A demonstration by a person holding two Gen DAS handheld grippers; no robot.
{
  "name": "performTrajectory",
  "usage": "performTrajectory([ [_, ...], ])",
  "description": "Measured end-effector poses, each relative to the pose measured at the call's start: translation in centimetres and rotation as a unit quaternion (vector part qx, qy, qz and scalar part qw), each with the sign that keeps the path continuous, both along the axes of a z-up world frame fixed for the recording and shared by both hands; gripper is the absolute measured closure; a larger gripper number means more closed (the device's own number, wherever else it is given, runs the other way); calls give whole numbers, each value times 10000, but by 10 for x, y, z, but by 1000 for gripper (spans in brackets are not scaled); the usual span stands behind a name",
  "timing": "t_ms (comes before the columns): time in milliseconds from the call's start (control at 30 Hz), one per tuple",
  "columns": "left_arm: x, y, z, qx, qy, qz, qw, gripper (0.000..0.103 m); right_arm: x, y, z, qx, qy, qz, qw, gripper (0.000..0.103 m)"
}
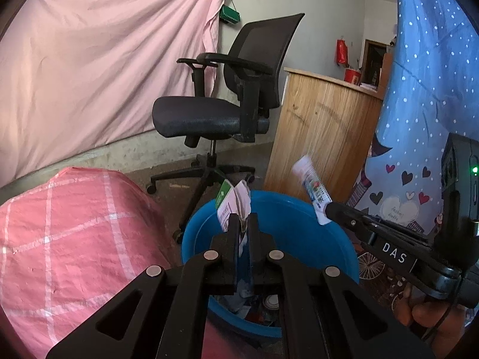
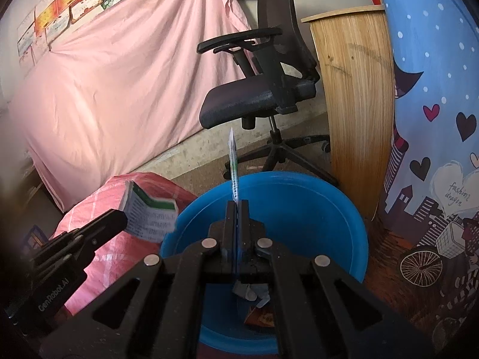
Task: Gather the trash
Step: 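Carry paper box and label strip over the blue basin and open both tools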
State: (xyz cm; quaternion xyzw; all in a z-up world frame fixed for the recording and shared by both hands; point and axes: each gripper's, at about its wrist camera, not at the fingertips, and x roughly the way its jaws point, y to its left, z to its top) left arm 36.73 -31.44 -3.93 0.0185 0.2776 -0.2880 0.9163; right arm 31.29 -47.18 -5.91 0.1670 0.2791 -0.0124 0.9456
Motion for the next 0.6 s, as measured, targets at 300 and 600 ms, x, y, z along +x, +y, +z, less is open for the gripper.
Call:
performTrajectory([
  [300, 3, 1, -2, 55, 142, 42, 9999, 99, 2, -2, 0, -37, 16, 32, 10000, 75],
  [600, 0, 14, 5, 9, 70, 217, 9997, 98, 3, 1, 4, -123, -73, 77, 9999, 75],
])
